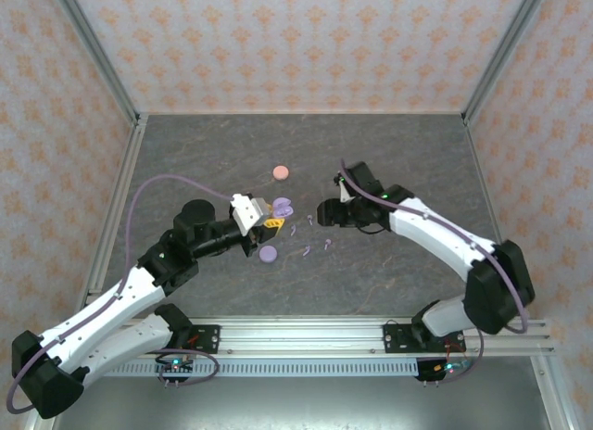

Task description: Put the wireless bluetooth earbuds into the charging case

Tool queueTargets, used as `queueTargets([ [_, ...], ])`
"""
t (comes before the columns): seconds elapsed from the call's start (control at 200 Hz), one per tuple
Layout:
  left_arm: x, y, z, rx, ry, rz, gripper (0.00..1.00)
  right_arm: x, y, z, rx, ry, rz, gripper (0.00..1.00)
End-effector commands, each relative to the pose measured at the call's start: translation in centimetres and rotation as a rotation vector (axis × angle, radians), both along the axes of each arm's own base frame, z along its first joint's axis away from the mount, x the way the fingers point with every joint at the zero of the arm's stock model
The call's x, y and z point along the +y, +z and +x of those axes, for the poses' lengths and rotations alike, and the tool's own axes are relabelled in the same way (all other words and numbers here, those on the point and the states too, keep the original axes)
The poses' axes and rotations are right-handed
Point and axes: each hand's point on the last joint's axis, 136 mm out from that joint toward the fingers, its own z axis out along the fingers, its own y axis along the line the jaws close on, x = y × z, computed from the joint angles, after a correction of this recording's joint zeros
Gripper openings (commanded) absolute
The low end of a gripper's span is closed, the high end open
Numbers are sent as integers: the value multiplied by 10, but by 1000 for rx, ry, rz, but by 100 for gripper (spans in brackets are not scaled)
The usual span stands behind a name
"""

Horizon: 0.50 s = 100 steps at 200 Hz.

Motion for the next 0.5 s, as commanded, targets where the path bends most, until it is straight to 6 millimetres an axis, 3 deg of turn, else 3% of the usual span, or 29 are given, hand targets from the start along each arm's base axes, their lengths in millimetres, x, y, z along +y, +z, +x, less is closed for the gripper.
queueTargets([
  [0.0, 2, 3, 0, -11, 18, -13, 0, -9, -17, 0, 48, -50, -117, 58],
  [0.24, 3, 3, 0, -10, 21, -11, 0, -11, -60, -5, 149, -75, -170, 48],
  [0.495, 2, 5, 0, -15, 18, -17, 0, 1, -82, -5, 194, -65, -158, 43],
])
